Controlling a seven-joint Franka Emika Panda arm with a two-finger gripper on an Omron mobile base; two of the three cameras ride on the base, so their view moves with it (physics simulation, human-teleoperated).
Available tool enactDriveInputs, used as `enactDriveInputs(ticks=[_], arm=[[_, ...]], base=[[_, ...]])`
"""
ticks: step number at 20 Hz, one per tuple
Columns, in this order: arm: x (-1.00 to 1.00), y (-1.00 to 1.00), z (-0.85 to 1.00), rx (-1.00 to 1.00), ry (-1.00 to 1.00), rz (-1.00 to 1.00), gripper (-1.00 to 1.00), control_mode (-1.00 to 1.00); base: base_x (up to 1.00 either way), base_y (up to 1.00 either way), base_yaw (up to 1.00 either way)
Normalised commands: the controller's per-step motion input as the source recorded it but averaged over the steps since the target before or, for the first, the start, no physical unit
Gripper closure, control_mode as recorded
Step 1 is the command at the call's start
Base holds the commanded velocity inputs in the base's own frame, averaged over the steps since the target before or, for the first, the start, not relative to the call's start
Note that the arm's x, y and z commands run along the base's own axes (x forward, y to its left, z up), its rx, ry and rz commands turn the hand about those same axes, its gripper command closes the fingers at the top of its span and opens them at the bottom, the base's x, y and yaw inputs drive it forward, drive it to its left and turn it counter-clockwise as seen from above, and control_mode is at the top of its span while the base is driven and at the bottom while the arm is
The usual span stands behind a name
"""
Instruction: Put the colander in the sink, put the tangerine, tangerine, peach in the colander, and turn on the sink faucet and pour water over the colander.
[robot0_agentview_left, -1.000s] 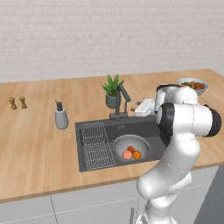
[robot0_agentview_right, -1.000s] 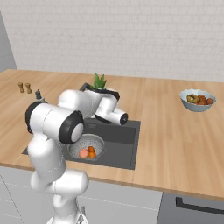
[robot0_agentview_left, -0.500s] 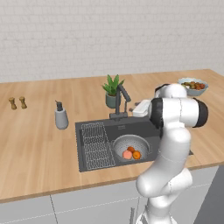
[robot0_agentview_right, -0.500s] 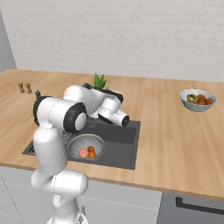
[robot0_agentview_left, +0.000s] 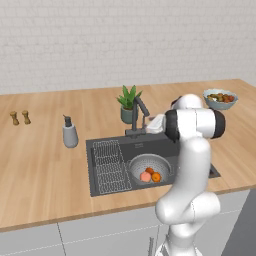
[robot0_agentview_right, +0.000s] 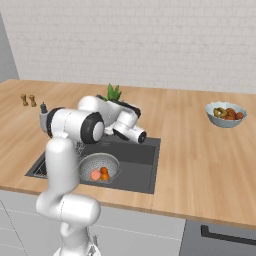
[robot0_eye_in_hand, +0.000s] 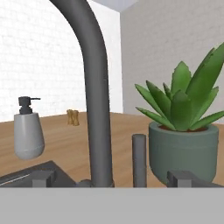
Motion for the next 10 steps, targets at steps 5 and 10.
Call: enactDriveInputs(ticks=[5, 10], arm=[[0.38, 0.01, -0.10, 0.00, -0.01, 0.00, -1.00, -1.00], [0.36, 0.01, -0.08, 0.00, -0.04, 0.00, -1.00, -1.00]], base=[[0.00, 0.00, 0.00], [0.00, 0.00, 0.00]])
